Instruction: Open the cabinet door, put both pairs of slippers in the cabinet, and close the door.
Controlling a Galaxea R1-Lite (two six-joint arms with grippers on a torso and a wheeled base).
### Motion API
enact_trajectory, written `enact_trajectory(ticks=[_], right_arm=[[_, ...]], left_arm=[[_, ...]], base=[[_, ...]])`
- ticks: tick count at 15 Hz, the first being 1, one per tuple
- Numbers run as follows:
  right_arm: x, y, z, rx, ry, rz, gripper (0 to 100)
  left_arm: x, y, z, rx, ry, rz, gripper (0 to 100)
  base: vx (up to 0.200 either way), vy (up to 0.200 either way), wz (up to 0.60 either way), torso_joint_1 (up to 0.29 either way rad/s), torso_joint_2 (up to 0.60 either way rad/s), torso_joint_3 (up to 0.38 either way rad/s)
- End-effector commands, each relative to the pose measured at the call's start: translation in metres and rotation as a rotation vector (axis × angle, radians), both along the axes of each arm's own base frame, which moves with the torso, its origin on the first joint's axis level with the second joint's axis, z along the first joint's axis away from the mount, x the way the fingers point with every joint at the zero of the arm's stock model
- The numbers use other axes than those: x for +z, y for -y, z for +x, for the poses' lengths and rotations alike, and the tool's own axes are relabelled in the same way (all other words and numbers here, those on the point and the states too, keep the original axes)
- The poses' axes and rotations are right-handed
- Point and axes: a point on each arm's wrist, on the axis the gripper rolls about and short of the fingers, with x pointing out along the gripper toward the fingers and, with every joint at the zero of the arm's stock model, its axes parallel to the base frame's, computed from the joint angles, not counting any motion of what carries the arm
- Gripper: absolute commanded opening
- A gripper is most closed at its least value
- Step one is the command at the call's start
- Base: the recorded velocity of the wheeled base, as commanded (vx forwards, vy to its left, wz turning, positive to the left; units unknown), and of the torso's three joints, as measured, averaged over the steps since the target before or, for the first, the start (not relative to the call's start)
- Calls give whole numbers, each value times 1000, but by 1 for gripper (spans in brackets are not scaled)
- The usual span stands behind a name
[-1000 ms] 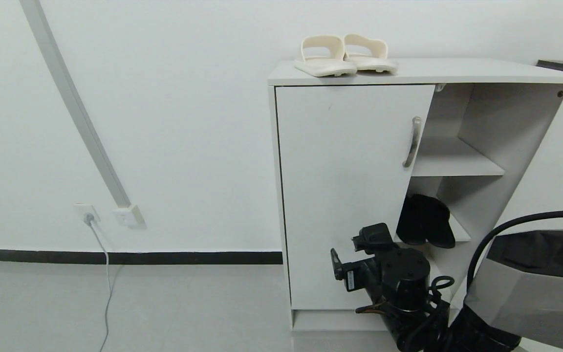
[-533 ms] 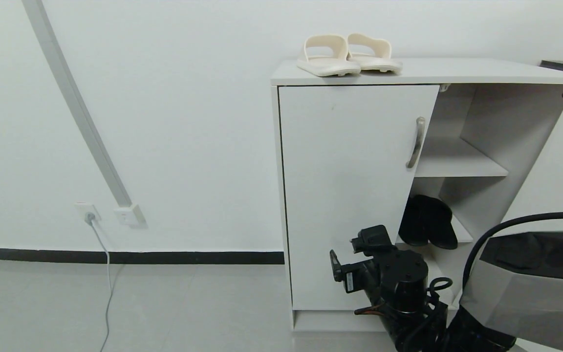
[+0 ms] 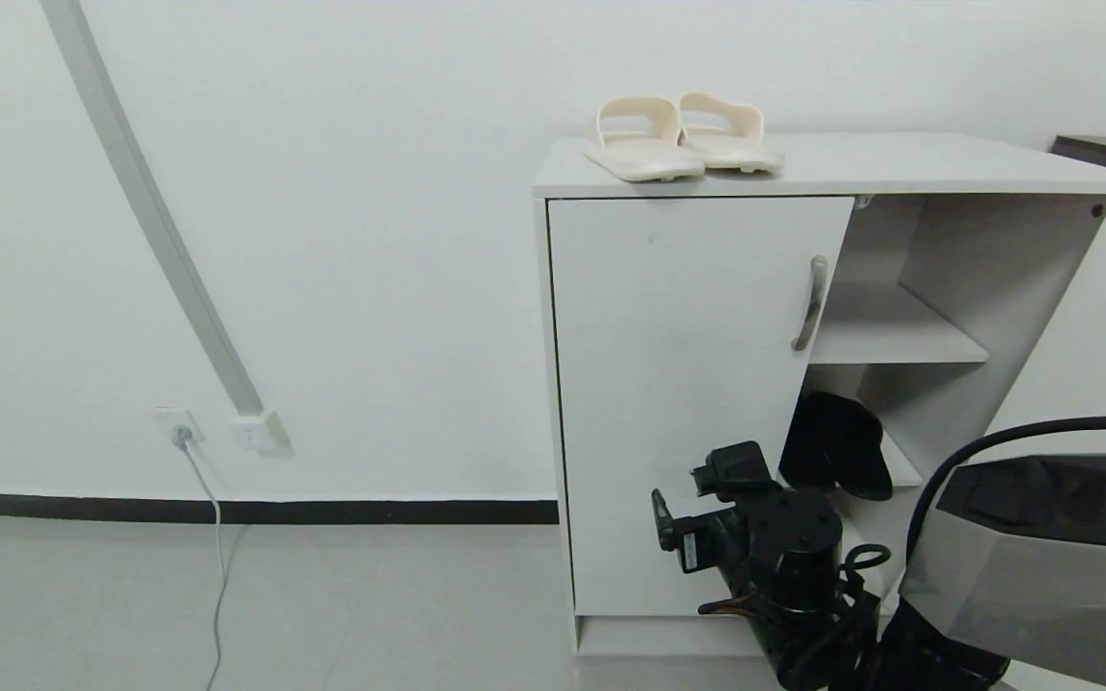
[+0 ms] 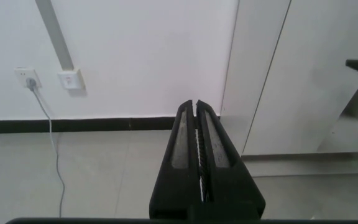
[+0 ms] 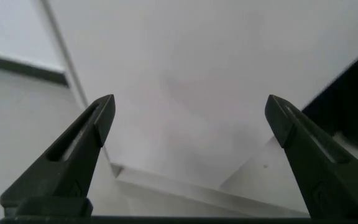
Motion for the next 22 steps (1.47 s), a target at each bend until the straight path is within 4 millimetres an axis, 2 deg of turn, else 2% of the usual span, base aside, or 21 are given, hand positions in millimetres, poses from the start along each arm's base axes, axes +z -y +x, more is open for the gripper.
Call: enact_trajectory(ticks=[1,11,22], right_arm=[[-1,0,0,-1,-2,-3,100],[-1,5,5,-18,0,-13,100],[-1,5,5,-20,0,-13,100]], left_arm=[[0,0,0,0,-2,0,0],[0,0,0,0,-2,0,0],[0,0,0,0,-2,0,0]], base=[[0,0,0,41,-437,-354],[0,0,0,120,-458,-344],[0,0,0,195,-514,-319]])
